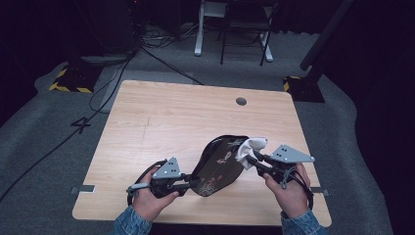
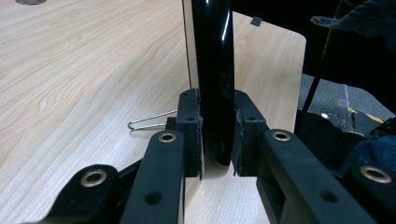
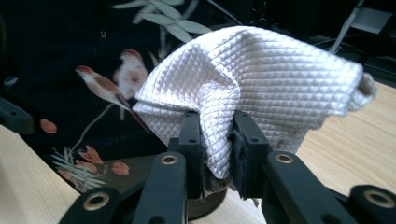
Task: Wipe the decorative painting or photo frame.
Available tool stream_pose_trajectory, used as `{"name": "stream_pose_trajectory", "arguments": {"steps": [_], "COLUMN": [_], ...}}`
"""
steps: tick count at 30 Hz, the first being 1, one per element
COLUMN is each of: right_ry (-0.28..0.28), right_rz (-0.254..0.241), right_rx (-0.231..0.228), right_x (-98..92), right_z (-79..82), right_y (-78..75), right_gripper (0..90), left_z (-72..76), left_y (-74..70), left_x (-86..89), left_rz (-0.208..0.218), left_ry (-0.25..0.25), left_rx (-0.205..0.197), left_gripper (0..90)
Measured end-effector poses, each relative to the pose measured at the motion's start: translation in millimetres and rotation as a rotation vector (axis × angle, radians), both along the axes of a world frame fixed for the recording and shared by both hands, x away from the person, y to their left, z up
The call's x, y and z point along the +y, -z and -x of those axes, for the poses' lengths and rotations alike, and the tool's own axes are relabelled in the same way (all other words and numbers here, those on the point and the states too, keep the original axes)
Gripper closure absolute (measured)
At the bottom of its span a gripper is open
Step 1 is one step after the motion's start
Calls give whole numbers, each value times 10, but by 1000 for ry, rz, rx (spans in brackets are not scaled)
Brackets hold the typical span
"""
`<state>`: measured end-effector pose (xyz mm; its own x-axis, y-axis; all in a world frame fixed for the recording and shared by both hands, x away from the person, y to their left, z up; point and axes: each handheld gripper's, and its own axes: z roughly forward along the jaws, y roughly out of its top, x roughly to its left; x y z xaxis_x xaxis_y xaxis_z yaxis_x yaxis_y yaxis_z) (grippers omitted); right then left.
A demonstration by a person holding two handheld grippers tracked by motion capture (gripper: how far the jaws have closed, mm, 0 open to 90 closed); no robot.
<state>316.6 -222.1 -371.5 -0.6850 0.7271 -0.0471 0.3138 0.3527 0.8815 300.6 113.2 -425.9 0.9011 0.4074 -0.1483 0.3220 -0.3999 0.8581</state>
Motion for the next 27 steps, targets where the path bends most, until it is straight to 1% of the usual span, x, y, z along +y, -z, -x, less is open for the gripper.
{"name": "stream_pose_trajectory", "arguments": {"steps": [6, 18, 27], "right_ry": [-35, -160, -219], "right_rz": [1, 36, 50], "right_rx": [-14, -66, -84], "right_x": [120, 553, 753], "right_z": [57, 241, 325], "right_y": [-48, -232, -290], "right_gripper": [759, 758, 757], "left_z": [1, -5, -3], "left_y": [-1, 0, 0], "left_x": [0, 1, -3], "left_rz": [-2, -3, 2], "left_ry": [-1, 2, -1], "left_rx": [-1, -6, 4], "left_gripper": [767, 769, 770]}}
